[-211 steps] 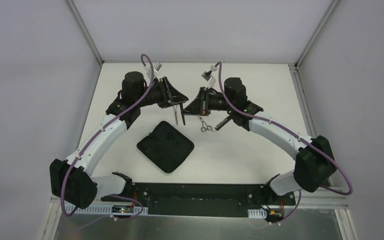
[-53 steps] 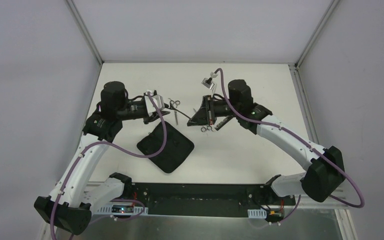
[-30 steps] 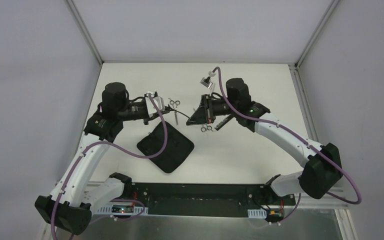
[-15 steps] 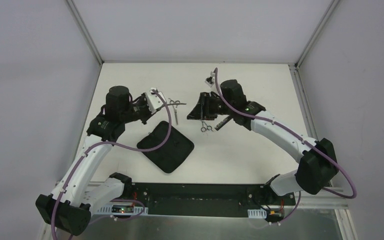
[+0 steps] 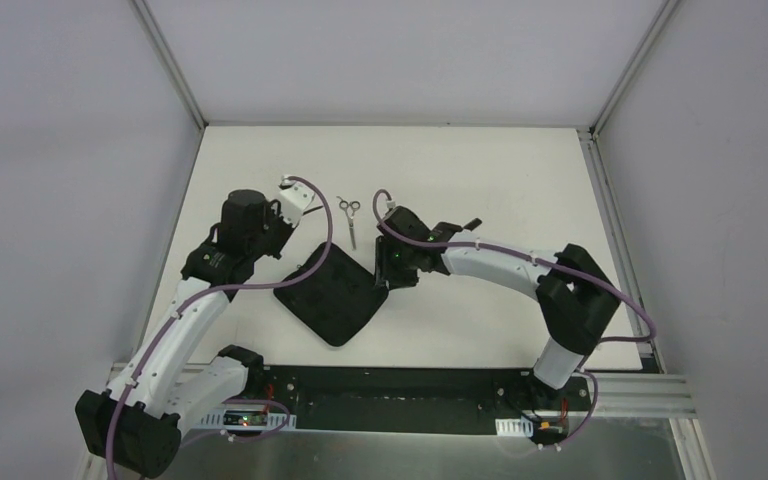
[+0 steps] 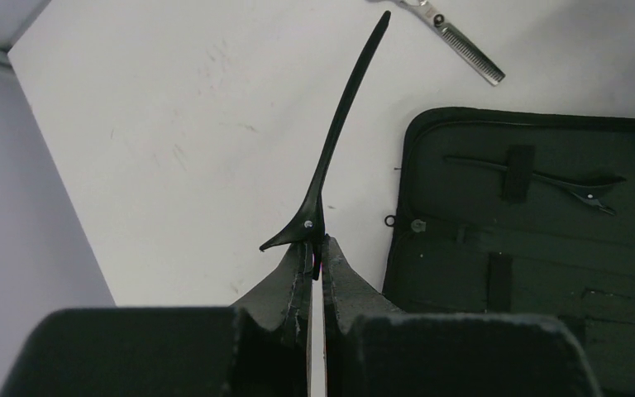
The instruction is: Sort the hair-cutting tools
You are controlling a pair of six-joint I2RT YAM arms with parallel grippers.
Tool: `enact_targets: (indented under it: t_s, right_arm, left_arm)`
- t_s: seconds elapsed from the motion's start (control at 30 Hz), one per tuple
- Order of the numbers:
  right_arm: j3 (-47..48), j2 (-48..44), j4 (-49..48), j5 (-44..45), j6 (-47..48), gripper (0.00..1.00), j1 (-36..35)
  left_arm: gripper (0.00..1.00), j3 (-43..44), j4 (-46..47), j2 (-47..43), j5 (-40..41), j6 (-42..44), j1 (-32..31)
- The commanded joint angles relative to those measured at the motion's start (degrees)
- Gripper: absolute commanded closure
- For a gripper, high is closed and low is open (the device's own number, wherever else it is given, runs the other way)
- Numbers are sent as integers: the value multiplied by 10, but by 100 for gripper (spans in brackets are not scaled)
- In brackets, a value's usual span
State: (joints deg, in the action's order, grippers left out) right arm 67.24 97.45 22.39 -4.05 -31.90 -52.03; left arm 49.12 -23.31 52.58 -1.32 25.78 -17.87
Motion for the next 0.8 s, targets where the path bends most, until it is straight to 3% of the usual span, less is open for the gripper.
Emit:
enact_targets:
  t_s: [0.0, 0.57, 0.67, 0.77]
  right_arm:
    - [45, 9, 55, 76, -36, 54, -22]
    - [58, 95, 80, 109, -61, 54, -64]
    - [31, 84, 71, 126, -56, 59, -64]
    - [15, 77, 71, 141, -44, 71, -62]
  left_arm:
    - [100, -9, 0, -17, 62, -46, 8]
    - [100, -24, 21, -3, 43, -70, 8]
    - [100, -26, 21, -10, 36, -67, 9]
    - [100, -27, 21, -21, 36, -60, 8]
